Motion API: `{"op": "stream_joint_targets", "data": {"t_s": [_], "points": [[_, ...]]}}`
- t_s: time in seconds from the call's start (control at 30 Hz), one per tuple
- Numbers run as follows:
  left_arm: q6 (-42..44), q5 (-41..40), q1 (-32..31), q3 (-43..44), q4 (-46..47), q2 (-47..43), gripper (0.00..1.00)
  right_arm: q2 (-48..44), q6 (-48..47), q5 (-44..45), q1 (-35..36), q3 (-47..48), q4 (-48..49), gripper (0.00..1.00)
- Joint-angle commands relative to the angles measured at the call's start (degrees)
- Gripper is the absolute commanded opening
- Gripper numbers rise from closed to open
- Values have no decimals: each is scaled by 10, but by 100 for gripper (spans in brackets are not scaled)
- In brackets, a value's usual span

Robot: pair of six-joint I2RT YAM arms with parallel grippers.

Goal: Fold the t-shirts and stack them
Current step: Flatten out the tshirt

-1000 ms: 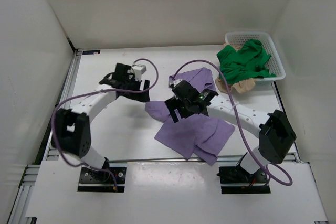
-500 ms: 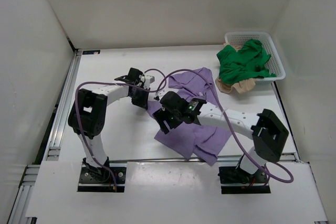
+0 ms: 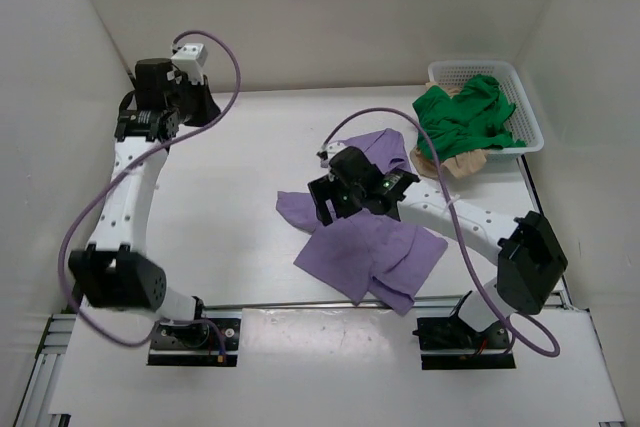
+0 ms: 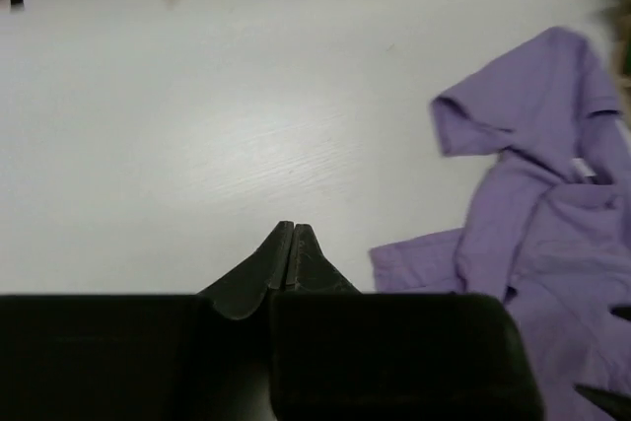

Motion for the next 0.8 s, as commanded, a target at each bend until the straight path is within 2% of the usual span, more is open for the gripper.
{"op": "stream_joint_targets", "data": {"t_s": [0.0,0.03,0.13,0.27,0.4,0.5,0.6,0.7,0.73,0.77], "points": [[4,-11,-45,7,-66,-55,10,3,-4,-23,-18,32,12,88],[4,-20,-45,1,-74,-55,22,15,-20,-15,-5,42,-6,91],[4,-32,-38,-17,-86,-36,35,88,-25,-2,39,103,-61,95],[4,-4,-1,-46,-86,-51,43,169,-25,-2,86,127,-70,95],[4,-15,10,-108,-74,-103,62,231,-13,-7,97,154,-83,94],[4,-32,15,-134,-74,-133,63,274,-2,24,108,168,-110,91],[4,-38,21,-154,-74,-153,63,301,3,30,108,168,-123,81],[4,-38,27,-169,-74,-171,63,323,3,23,113,168,-123,63],[4,-38,32,-174,-74,-177,63,335,-4,23,118,180,-123,53],[4,-38,32,-174,-74,-177,63,341,-4,23,118,187,-129,28]]}}
